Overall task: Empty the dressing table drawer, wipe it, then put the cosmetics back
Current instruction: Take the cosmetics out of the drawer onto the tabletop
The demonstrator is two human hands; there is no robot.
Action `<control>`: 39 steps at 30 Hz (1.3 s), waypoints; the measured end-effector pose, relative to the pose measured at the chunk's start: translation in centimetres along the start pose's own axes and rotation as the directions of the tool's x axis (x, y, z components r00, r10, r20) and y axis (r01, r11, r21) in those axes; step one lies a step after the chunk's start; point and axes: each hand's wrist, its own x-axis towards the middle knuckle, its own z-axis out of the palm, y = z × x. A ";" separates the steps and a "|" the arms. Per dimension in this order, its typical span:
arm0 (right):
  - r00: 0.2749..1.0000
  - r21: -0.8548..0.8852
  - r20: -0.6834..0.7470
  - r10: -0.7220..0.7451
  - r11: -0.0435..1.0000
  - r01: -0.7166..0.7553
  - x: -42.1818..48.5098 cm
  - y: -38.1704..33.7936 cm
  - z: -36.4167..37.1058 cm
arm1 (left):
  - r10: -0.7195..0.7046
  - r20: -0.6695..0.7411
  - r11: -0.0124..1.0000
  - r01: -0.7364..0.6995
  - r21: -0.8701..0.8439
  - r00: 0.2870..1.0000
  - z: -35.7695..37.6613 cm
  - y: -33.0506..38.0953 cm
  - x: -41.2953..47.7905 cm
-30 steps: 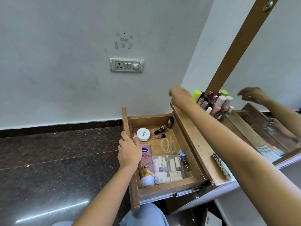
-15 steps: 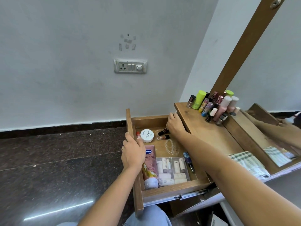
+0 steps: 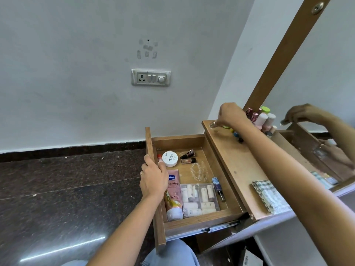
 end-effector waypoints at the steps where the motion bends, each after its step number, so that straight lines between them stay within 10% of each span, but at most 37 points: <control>1: 1.000 0.005 -0.007 0.026 1.000 -0.026 0.3 0.6 -0.3 | 0.000 0.000 1.000 0.000 0.001 1.000 0.0 0.0 0.0; 27: 0.953 -0.115 -0.234 0.193 0.968 -0.225 0.2 0.3 1.7 | 0.001 0.000 1.000 -0.001 0.009 1.000 0.0 0.1 0.0; 33: 0.971 -0.078 0.055 -0.233 0.968 0.237 -3.2 -5.8 9.9 | -0.006 0.003 1.000 0.006 0.001 1.000 -0.1 0.1 0.0; 39: 0.950 -0.170 0.198 -0.241 0.946 0.275 -3.1 -6.4 16.5 | -0.004 0.013 1.000 0.004 0.021 1.000 -0.1 0.2 -0.1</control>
